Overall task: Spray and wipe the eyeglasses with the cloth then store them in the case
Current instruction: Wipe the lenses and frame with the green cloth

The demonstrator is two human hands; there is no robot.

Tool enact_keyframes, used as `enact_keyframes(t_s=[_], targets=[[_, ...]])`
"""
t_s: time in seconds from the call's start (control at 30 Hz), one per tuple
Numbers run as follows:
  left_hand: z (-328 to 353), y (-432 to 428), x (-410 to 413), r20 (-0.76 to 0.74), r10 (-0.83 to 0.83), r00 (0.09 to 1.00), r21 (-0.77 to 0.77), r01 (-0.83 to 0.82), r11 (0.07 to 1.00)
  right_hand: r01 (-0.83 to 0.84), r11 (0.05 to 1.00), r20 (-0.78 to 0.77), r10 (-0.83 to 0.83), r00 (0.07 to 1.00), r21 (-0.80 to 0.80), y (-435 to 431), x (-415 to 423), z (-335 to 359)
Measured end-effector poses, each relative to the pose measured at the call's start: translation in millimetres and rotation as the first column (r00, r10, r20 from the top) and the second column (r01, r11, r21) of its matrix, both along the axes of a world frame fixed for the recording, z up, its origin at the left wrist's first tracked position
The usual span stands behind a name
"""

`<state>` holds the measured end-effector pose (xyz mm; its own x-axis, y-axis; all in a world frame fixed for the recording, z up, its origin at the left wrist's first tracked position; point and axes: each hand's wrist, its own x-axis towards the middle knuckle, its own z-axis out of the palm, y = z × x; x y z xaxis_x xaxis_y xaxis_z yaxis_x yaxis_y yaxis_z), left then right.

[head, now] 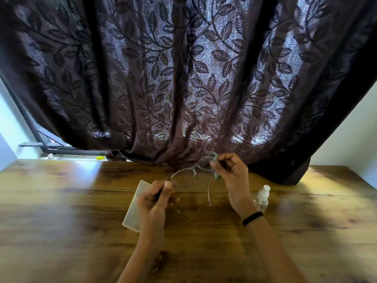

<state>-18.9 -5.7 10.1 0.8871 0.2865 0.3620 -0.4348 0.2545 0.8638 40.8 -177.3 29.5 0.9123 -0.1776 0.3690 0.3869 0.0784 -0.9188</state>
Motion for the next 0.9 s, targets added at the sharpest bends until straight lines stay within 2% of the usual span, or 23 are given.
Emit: enact_keyframes(t_s=[0.27, 0.47, 0.7, 0.9], targets=[[-1.7, -1.1, 2.0, 0.022, -0.076, 0.997, -0.060, 0.077, 0.995, 0.016, 1.000, -0.057, -0.016, 0.998, -0.010, 0.2, -1.7, -12.6], [2.6, -3.5, 5.0, -0.018, -0.082, 0.997, -0.187, 0.077, 0.979, 0.134, 0.991, -0.250, -0.123, 0.960, 0.027, 8.5, -16.2, -45.8], [-2.2, -1.5, 5.0, -0.031, -0.042, 0.999, -0.197, 0.035, 0.980, 0.168, 0.984, -0.375, -0.133, 0.917, 0.063, 19.3, -36.1, -72.5], [3.3, 4.0, 3.7, -0.054, -0.122, 0.991, -0.133, 0.114, 0.985, 0.188, 0.981, -0.392, -0.152, 0.908, 0.056, 12.2, -32.4, -69.0]])
